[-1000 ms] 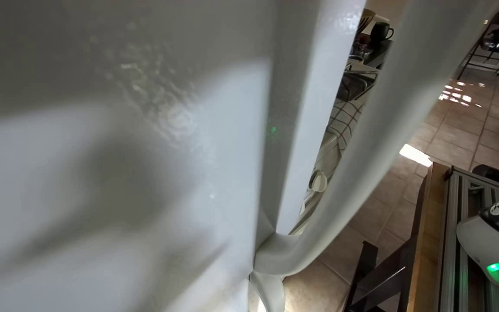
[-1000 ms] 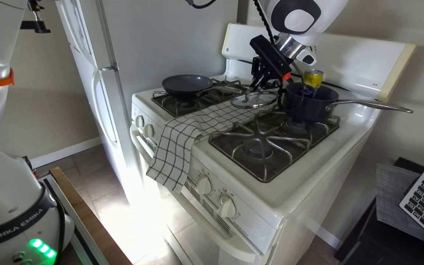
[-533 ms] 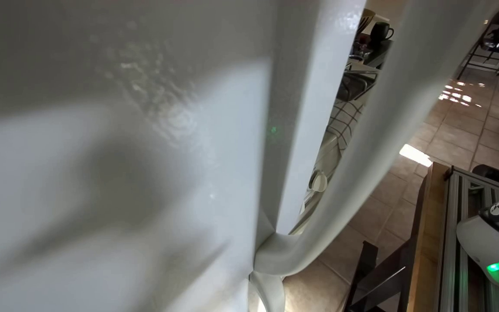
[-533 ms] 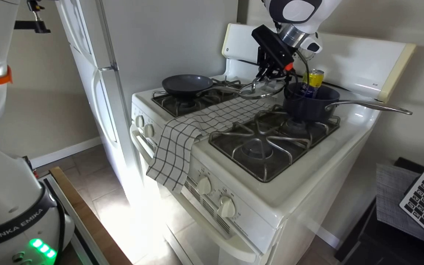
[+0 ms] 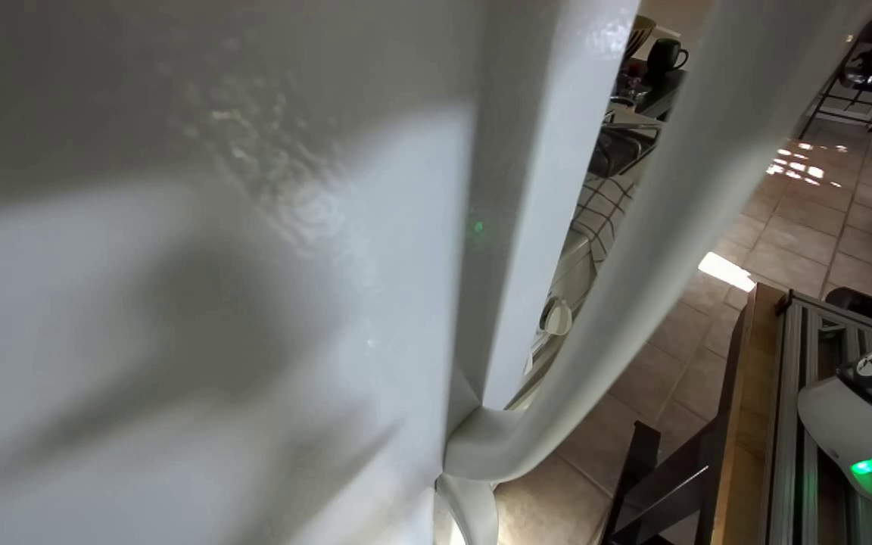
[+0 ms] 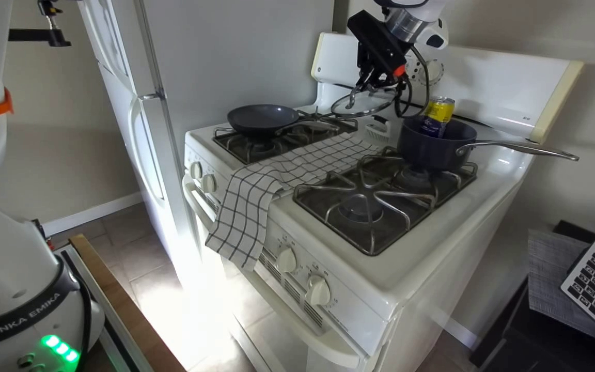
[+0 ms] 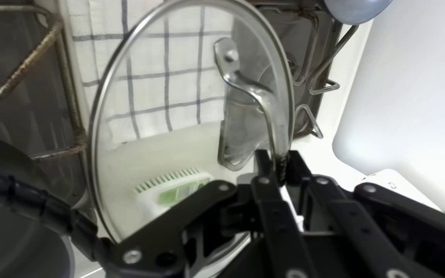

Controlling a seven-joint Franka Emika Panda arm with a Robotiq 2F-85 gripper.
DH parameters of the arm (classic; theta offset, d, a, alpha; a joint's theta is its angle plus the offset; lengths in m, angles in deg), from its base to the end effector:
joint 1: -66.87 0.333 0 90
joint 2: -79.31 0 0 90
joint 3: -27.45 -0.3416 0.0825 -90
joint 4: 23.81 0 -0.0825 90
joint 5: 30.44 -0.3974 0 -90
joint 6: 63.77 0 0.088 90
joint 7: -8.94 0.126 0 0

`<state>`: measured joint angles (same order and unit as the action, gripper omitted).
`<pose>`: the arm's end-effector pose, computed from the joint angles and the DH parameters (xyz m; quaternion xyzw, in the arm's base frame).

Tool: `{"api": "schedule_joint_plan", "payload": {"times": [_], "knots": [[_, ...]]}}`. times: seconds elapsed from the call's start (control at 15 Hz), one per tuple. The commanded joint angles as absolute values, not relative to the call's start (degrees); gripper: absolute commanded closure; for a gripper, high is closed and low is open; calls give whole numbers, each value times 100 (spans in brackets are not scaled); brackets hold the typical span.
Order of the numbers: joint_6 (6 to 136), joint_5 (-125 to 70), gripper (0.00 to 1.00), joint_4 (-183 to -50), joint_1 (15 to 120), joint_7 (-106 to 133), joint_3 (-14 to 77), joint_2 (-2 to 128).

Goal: Put the lid on the pan

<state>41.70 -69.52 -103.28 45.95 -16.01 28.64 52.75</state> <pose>0.6950 -0.2127 0.4649 -0.9459 0.0663 -0.1226 0.2929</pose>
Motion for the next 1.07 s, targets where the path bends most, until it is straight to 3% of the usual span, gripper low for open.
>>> {"api": "schedule_joint_plan", "payload": {"times": [0.0,1.0], "knots": [[3627,-7063,96,-10339,4605,-1593,2852,5555],[1781,-7036,96,-10860,5331,-2397,2709,6185]]}}
